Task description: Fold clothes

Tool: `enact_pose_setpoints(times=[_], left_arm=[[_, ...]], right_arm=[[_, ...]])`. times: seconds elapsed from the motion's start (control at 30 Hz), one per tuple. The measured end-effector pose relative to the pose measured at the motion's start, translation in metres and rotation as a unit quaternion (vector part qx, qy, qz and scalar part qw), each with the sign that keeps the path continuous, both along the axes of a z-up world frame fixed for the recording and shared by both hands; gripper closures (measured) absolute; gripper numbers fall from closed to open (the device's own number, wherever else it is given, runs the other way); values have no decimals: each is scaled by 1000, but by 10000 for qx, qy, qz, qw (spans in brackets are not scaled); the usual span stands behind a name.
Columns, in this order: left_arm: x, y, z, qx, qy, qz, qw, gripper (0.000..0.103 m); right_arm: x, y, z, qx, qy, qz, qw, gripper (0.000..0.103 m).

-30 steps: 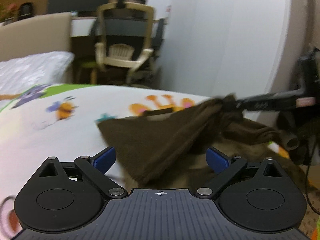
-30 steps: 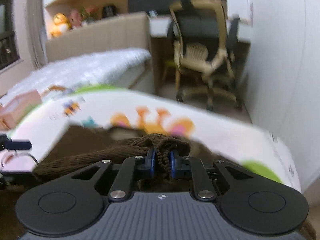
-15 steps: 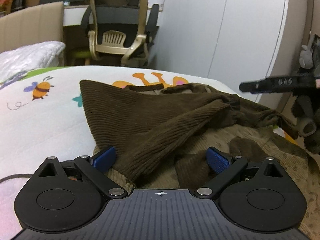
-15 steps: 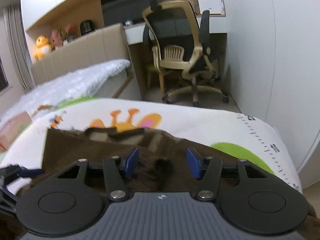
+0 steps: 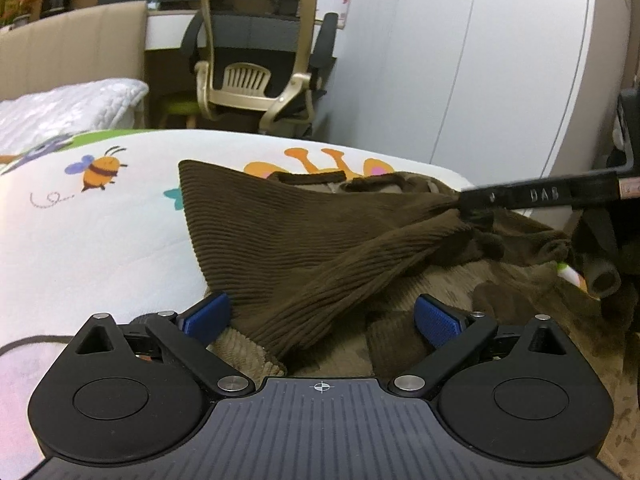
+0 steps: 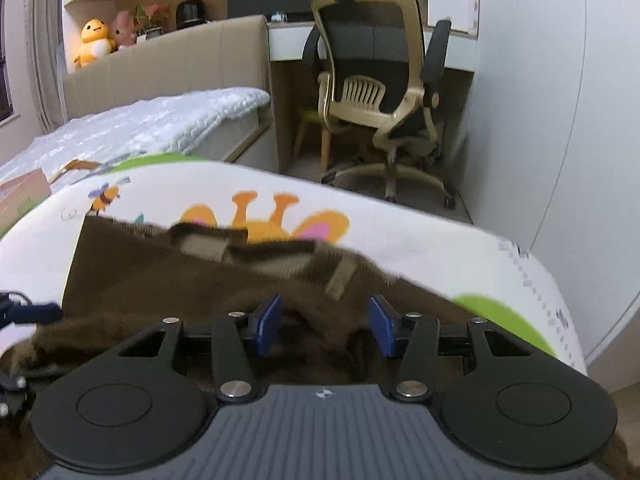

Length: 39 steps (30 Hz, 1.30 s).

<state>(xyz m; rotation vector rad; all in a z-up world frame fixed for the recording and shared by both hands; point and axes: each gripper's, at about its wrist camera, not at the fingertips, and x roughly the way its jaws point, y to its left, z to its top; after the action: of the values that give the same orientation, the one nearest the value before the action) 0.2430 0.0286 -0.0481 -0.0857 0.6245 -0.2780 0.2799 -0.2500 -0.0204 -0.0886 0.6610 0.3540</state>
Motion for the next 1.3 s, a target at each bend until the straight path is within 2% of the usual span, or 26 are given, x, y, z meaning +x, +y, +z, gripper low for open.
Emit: enact_pose_setpoints(times=[0.2, 0.33, 0.43, 0.53, 0.67, 0.8, 0.93, 1.03, 1.17, 1.23, 1.27, 1.3], left_arm=[[2, 6, 0, -171, 73, 60, 9998, 0], [2, 8, 0, -217, 102, 77, 9997, 0], [2, 8, -1, -238, 111, 82, 9996, 0], [2, 8, -1, -240, 112, 88, 9996, 0], [2, 8, -1, -258, 115, 90, 9996, 0], [2, 8, -1, -269, 133, 94, 9995, 0], [3, 7, -2, -217, 157, 103, 9996, 0], [3, 5, -2, -163, 165, 111, 9997, 0], [3, 5, -1, -134, 175, 118, 9997, 0], [3, 5, -1, -153, 180, 119, 9996, 0], [4, 6, -1, -163, 182, 120, 9996, 0], [4, 6, -1, -174, 185, 121, 9996, 0]], right_arm=[[25, 4, -25, -168, 393, -165, 9990, 53], [12, -12, -15, 155, 408, -217, 9988, 53], [-6, -43, 3, 467, 328, -380, 9976, 53], [-26, -104, 21, 1057, 274, -993, 9891, 51], [-70, -205, 30, 1658, 197, -2251, 9599, 49], [-117, -277, 12, 2165, 405, -3121, 9242, 48], [-134, -301, -25, 2605, 741, -3499, 8968, 47], [-127, -309, -57, 3461, 1063, -3606, 8596, 47], [-100, -303, -92, 4142, 1400, -3624, 8231, 47], [-84, -298, -101, 4126, 1377, -3704, 8207, 51], [-77, -295, -100, 4019, 1313, -3732, 8258, 69], [-70, -292, -97, 3860, 1222, -3741, 8343, 78]])
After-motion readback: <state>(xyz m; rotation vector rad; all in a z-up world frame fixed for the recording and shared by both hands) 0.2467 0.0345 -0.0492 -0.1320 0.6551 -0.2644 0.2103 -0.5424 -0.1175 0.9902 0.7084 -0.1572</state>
